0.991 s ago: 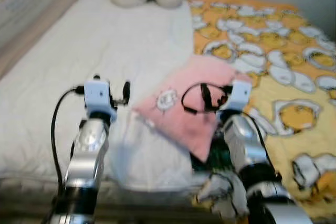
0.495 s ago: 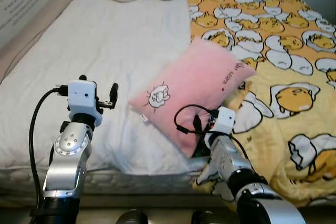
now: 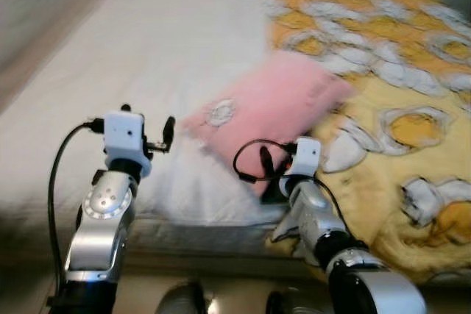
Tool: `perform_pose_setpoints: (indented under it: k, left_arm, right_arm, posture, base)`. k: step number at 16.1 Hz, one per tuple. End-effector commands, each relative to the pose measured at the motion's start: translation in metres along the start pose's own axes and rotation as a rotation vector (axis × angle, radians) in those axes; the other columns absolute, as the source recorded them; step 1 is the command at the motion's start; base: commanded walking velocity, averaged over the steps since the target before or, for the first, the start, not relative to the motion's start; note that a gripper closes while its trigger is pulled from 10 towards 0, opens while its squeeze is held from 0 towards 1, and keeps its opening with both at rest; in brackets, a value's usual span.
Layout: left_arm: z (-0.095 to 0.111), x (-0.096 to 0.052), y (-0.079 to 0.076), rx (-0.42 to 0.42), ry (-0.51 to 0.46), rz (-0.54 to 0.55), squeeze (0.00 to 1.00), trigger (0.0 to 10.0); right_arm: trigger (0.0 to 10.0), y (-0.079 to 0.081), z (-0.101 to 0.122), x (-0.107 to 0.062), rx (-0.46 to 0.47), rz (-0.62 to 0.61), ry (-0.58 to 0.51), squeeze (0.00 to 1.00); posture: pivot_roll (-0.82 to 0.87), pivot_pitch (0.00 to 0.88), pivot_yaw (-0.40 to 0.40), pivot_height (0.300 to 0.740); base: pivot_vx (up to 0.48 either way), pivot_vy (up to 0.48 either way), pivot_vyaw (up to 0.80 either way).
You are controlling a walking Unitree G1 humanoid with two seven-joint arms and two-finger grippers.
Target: Clean up the room
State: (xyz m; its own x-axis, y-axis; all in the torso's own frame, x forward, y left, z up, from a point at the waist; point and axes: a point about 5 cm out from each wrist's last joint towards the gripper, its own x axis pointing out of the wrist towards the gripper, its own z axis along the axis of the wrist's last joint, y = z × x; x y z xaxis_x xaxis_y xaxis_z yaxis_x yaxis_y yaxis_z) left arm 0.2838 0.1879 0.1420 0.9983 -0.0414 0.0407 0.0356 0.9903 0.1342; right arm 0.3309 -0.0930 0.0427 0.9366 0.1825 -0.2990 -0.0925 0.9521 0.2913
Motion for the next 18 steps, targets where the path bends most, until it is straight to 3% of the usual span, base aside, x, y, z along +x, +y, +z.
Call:
perform_pose_setpoints:
  k: [1,2,3,4,8,14,16,18]
  left_arm:
    - [0.002,0.0,0.001,0.012,0.001,0.002,0.0,10.0]
    - [0.003,0.0,0.0,0.016,0.0,-0.001,0.0,10.0]
    - [0.003,-0.001,0.0,0.018,0.0,-0.002,0.0,10.0]
    - [0.005,-0.002,-0.002,0.027,0.0,-0.012,0.0,10.0]
    - [0.005,-0.005,-0.005,0.038,0.006,-0.027,0.0,10.0]
    - [0.003,-0.009,-0.012,0.044,0.029,-0.066,0.0,10.0]
    - [0.004,-0.012,-0.008,0.057,0.027,-0.064,0.0,10.0]
    - [0.004,-0.012,-0.008,0.062,0.029,-0.067,0.0,10.0]
  right_arm:
    - [10.0,0.006,-0.004,0.0,0.015,0.015,0.026,0.0]
    - [8.0,0.007,-0.012,0.0,0.094,0.007,0.071,0.0]
    - [0.0,0.007,-0.014,0.0,0.123,0.005,0.077,0.0]
    - [0.0,0.009,-0.014,0.0,0.156,0.012,0.077,0.0]
    - [0.0,0.017,-0.001,0.005,0.1,0.065,0.031,0.0]
    - [0.0,0.025,0.006,0.008,0.156,0.077,0.015,0.0]
    - [0.0,0.03,0.002,0.008,0.233,0.076,0.028,0.0]
    - [0.0,0.032,0.002,0.008,0.233,0.086,0.027,0.0]
  posture:
    - [0.1,0.136,0.018,0.74]
    - [0.1,0.141,0.021,0.74]
    - [0.11,0.143,0.022,0.74]
    - [0.11,0.154,0.025,0.74]
    - [0.12,0.164,0.031,0.74]
    - [0.12,0.213,0.044,0.74]
    - [0.13,0.213,0.049,0.74]
    - [0.13,0.214,0.05,0.74]
  base:
    - [0.0,0.0,0.0]
    - [0.0,0.0,0.0]
    - [0.0,0.0,0.0]
    - [0.0,0.0,0.0]
    - [0.0,0.0,0.0]
    - [0.0,0.0,0.0]
    - [0.0,0.0,0.0]
    - [0.0,0.0,0.0]
